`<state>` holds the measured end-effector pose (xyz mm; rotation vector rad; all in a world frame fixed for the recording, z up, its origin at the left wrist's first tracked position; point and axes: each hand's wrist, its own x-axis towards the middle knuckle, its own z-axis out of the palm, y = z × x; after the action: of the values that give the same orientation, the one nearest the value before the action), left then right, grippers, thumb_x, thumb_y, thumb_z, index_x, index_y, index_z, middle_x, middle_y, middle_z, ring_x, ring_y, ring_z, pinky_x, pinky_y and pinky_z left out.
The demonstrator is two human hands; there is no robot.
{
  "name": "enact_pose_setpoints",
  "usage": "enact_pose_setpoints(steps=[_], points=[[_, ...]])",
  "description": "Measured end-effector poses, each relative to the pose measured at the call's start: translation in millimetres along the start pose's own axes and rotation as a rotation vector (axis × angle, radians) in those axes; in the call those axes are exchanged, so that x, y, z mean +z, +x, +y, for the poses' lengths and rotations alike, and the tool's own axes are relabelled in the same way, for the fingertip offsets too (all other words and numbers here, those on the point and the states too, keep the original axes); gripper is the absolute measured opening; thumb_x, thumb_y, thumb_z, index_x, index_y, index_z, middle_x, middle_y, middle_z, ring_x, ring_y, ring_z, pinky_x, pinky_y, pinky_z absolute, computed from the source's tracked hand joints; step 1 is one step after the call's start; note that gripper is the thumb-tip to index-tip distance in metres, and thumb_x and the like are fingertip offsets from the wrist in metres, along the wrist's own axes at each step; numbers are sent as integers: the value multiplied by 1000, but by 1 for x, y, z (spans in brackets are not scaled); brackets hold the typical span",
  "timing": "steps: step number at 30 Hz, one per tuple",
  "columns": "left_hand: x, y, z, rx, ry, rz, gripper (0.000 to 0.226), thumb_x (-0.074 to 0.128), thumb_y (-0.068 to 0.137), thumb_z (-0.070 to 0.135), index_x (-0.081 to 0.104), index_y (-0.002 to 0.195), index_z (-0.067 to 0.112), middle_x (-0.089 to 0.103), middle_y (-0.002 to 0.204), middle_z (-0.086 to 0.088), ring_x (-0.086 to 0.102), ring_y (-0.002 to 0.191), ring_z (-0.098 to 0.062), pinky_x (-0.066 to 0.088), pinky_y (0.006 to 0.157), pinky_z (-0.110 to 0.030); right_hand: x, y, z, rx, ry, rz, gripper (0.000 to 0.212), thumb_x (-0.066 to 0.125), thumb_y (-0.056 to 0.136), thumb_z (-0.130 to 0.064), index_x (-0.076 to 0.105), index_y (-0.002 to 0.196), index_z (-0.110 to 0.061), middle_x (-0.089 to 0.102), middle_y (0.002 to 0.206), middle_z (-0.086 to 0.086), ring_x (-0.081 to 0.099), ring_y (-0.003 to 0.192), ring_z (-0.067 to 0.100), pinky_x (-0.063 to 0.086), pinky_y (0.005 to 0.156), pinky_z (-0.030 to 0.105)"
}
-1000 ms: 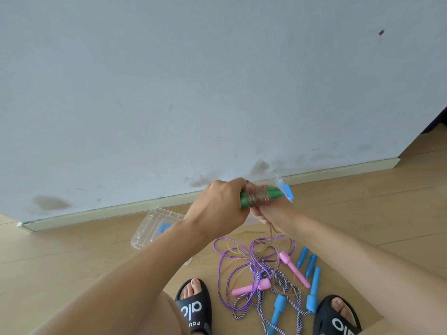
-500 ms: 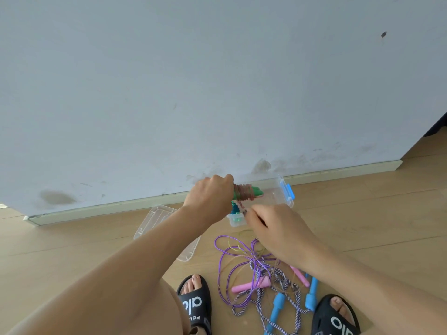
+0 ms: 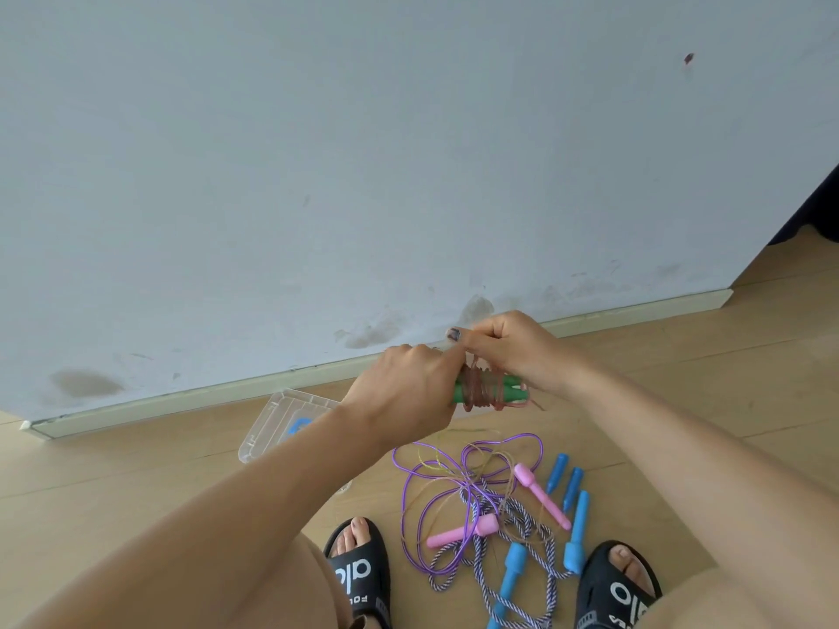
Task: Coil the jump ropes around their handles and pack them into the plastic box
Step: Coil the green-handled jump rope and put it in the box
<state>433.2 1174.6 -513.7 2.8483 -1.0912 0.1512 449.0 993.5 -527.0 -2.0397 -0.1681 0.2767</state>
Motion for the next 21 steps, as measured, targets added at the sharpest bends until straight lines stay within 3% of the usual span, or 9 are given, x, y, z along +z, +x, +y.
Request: enact_pose_setpoints(steps=[3,5,7,10,13,16,19,21], points=[[-1,-4,-6,43,-159,168,12,60,73,15,51,81,16,52,59,-1,46,50,-35,26,48,-29,4,4,13,90,159,-70,63,62,90,-49,43,64,5,35,60,9,35,53,18,29,49,27],[-1,-4,-7,24,-203,172,12,61,73,16,50,79,17,45,56,3,45,51,-34,27,47,-28,14,2,18,176,156,-101,42,62,88,-27,48,54,-7,41,53,4,39,48,11,32,49,19],[2,-2,-13,-81,-270,169,18,61,77,19,43,73,20,40,55,6,46,54,-35,32,45,-33,31,-5,17,206,33,-45,39,50,93,-6,36,57,-12,34,49,-7,29,44,6,25,48,19],[11,7,-30,-284,-327,185,26,58,80,20,37,65,22,43,54,3,45,55,-32,38,46,-34,57,-25,13,230,79,113,45,38,104,-33,35,62,-16,29,46,-9,25,42,9,23,50,28],[15,12,-44,-426,-285,89,20,54,81,17,42,66,20,51,62,-4,51,60,-33,34,47,-31,67,-46,4,114,-272,162,52,31,104,-43,34,60,-15,33,47,-2,31,47,15,25,55,34],[16,10,-51,-368,-50,-63,4,49,83,13,46,80,15,58,75,-10,54,67,-35,34,53,-33,64,-58,-15,-165,-648,247,49,37,103,-43,37,61,-16,37,47,2,36,47,22,21,50,35],[16,8,-47,-258,104,-162,5,48,86,15,44,88,18,62,87,-10,49,70,-33,36,59,-34,43,-46,-27,-300,-662,307,51,47,97,-44,30,56,-18,26,40,1,30,41,19,17,41,24],[14,9,-38,-182,179,-176,11,45,88,15,50,98,17,64,92,-8,56,76,-34,38,62,-34,28,-35,-33,-319,-655,331,55,51,95,-47,25,54,-20,23,40,2,29,40,16,20,42,22]])
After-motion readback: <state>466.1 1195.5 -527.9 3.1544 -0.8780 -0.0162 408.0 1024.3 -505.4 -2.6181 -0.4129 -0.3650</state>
